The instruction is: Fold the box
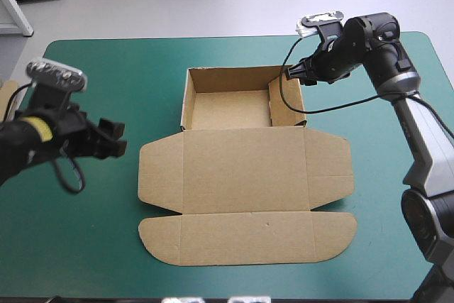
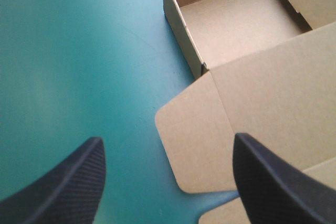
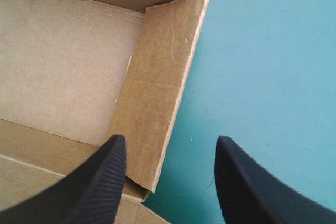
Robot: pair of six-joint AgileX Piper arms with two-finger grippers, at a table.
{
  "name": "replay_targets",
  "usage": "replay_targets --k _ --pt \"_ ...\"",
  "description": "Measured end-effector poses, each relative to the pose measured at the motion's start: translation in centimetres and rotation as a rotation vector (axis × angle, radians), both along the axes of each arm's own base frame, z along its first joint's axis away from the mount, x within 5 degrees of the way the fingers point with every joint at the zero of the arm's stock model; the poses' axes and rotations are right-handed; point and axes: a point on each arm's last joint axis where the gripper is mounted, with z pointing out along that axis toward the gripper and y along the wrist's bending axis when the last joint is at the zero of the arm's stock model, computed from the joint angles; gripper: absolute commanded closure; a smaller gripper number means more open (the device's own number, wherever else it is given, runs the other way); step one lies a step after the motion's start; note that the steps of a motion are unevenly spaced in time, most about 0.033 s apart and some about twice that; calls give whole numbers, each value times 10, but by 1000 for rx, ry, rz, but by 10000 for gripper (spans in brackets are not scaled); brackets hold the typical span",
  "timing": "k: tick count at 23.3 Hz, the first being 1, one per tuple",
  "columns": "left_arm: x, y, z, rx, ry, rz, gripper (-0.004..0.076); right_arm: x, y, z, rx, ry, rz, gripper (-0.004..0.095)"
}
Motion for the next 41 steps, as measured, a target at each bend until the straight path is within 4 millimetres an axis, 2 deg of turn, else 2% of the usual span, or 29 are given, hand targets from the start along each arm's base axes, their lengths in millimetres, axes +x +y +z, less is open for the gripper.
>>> replay_targets --k 6,7,9,11,16,21,28,30,32,33,34,35,38,41 --pt "-78 32 -17 -67 -87 23 232 -3 0 5 6 -11 5 421" --pt "-98 40 -26 -88 -112 30 232 -2 0 2 8 -3 6 421" --pt "-117 48 -38 -109 -130 38 232 4 2 -4 11 -1 7 421" --pt "-126 52 -51 -116 -127 42 232 13 5 -12 12 -5 6 420" --pt "-123 46 -73 -116 -50 6 232 34 11 -47 -8 69 5 412" --pt "-122 46 -74 -101 -51 12 232 52 16 -84 -19 158 -16 412" --pt "-122 47 -74 -99 -51 13 232 67 21 -116 -14 199 -36 419" --pt "-122 47 -74 -99 -51 13 232 70 24 -123 -6 205 -41 480" --pt "-122 47 -74 -98 -52 13 232 71 26 -124 -2 201 -40 603" --pt "-122 47 -74 -98 -52 13 232 72 27 -126 -1 201 -39 788" --pt "-122 47 -74 -98 -52 13 232 72 27 -128 0 203 -39 897" --pt "-122 47 -74 -98 -52 13 232 72 28 -128 -5 203 -38 921" --pt "-122 47 -74 -98 -52 13 232 73 25 -128 -31 194 -48 912" --pt "-122 47 -74 -98 -52 13 232 74 12 -130 -86 213 -73 924"
